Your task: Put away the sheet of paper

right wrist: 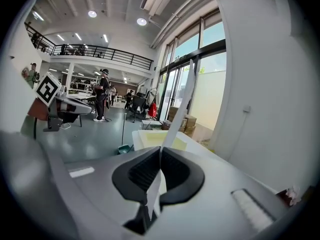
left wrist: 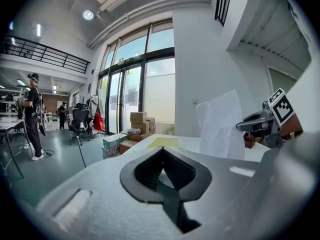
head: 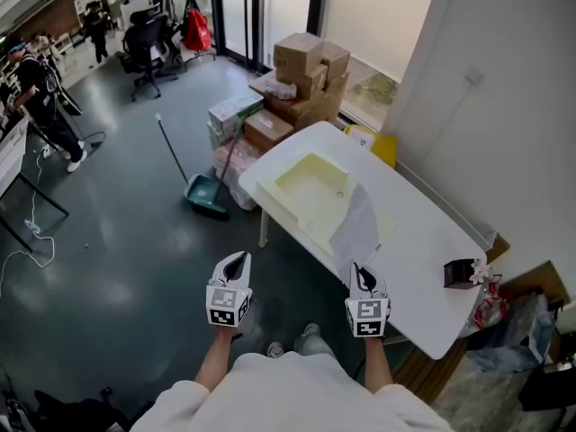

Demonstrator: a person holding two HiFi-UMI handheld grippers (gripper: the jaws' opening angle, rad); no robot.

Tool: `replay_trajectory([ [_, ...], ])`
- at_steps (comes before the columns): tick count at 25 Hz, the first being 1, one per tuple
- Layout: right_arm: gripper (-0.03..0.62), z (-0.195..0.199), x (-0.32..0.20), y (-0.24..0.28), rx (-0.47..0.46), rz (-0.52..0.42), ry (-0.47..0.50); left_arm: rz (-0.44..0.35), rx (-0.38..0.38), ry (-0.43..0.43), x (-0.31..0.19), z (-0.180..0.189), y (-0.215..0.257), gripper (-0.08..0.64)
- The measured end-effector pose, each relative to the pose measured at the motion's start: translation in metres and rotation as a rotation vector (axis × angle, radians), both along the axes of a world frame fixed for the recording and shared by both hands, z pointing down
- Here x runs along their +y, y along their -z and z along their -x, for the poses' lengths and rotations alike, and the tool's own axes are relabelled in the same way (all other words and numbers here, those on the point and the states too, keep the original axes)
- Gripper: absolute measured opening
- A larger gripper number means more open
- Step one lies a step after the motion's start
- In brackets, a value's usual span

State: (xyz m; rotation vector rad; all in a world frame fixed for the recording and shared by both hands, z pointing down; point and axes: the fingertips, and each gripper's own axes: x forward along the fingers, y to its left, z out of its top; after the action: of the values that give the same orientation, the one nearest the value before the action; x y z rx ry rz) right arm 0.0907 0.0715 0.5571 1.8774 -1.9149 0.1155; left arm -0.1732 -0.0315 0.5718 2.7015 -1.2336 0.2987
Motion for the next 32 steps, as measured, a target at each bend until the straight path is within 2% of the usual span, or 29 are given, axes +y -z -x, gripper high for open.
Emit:
replay_trajectory([
  [9, 0.002, -0.021, -0.048, -0.001, -0.007, -0.021, 0.007, 0.024, -0.006, -0.009, -0.036, -0.035, -0.014, 0.006],
  [16, 0.002, -0.043, -0.112, -0.003, -0.029, -0.019, 0.088, -0.005, -0.014, 0.045, -0.094, -0.060, -0.001, 0.006],
  [22, 0.002, -0.064, -0.164, 0.009, -0.034, -0.040, 0.163, -0.004, -0.022, 0.092, -0.124, -0.085, 0.002, 0.006],
  [28, 0.002, -0.082, -0.203, 0.011, -0.082, -0.052, 0.218, 0.008, -0.053, 0.139, -0.143, -0.102, 0.000, 0.006],
  [32, 0.002, -0.091, -0.222, 0.007, -0.157, -0.061, 0.242, 0.010, -0.080, 0.166, -0.150, -0.108, -0.003, 0.006],
])
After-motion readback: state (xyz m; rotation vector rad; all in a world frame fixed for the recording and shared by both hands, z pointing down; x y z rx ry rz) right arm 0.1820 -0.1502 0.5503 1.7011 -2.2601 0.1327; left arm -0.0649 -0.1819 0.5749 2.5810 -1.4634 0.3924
